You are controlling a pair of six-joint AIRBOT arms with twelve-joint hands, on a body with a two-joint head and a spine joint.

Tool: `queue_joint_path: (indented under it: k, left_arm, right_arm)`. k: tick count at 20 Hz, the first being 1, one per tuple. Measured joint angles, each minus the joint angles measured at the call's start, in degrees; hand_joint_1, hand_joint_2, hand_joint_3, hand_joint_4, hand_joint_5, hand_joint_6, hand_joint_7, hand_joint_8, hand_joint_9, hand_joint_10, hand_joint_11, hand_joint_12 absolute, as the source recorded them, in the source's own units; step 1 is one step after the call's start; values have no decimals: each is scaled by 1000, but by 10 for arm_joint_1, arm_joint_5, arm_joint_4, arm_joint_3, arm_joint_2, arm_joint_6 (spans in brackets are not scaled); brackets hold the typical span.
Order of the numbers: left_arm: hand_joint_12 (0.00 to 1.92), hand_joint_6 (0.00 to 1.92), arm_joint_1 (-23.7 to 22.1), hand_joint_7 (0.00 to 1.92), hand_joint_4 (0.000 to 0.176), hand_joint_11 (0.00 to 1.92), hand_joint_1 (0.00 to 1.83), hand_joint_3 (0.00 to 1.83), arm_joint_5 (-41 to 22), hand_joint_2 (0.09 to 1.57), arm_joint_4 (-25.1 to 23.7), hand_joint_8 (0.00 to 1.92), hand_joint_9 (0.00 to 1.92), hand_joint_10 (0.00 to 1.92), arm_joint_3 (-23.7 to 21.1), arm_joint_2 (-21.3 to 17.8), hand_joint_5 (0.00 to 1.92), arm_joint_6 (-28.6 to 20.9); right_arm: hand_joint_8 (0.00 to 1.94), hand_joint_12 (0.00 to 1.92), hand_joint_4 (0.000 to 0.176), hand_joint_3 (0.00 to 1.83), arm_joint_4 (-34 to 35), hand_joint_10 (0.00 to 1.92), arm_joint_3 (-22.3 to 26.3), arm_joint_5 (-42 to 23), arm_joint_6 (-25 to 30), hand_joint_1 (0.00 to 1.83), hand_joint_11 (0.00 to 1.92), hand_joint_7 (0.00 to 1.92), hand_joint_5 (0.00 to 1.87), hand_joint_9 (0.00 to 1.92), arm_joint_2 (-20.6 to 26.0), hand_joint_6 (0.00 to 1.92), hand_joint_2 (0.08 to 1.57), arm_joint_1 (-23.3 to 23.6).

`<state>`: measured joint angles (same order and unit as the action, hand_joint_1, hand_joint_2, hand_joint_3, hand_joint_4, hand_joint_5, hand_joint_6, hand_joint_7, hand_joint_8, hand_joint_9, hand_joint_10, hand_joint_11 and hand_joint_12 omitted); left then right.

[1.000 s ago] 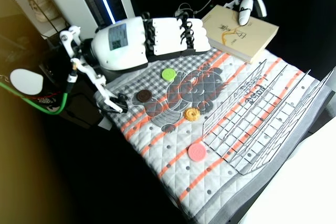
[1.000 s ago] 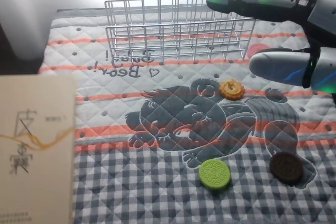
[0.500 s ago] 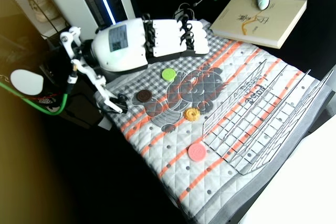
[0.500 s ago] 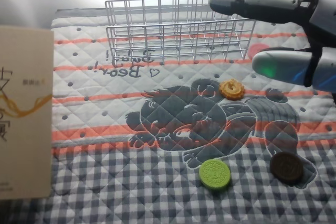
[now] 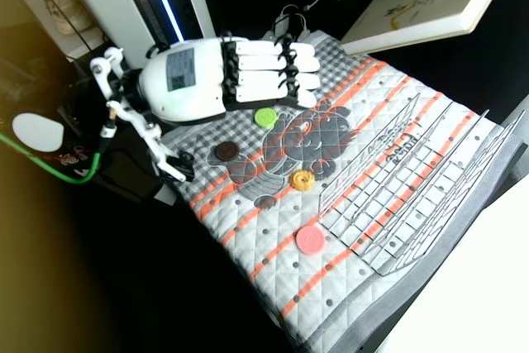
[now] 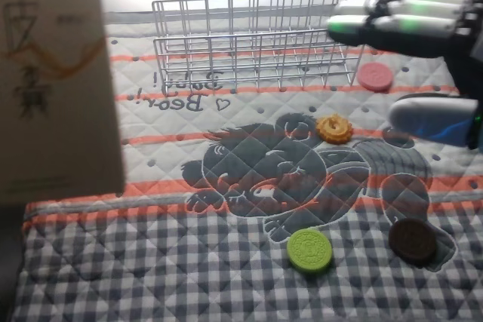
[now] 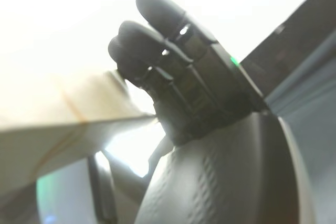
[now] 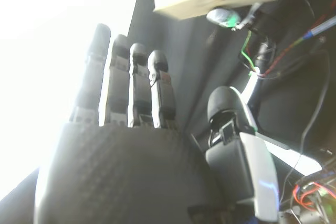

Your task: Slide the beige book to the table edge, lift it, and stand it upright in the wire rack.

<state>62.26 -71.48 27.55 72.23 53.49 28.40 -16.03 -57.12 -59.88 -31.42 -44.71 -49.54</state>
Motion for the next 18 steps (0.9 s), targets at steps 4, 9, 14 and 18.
queue_joint_path:
  k: [4, 9, 14, 18]
  left_arm:
    - [889, 850, -83, 1108, 0, 1033, 1393, 2, 19, 1068, -49, 762, 1046, 1048, 31, 29, 980, 1]
    - [1497, 673, -192, 1084, 0, 825, 1502, 0, 40, 1065, -66, 764, 1060, 963, 73, 50, 1039, 20]
    - [1512, 773, -277, 1128, 0, 784, 1501, 0, 102, 1064, -111, 622, 1092, 918, 118, 108, 1016, 23]
    - [1055, 871, -341, 1107, 0, 897, 1393, 1, 135, 1075, -141, 719, 1003, 1119, 144, 131, 989, 22]
  right_arm:
    - [1, 738, 0, 3, 25, 0, 0, -17, -5, 0, 153, 371, 357, 370, 8, 0, 1344, -7]
    - [4, 753, 0, 0, 22, 5, 3, -24, -7, 0, 174, 373, 370, 378, 3, 5, 1340, -15]
    - [2, 685, 0, 1, 27, 1, 0, -20, -8, 0, 122, 309, 332, 299, -2, 0, 1346, -22]
    - [2, 530, 0, 0, 28, 3, -2, -20, -8, 0, 164, 284, 332, 276, -7, 3, 1366, -24]
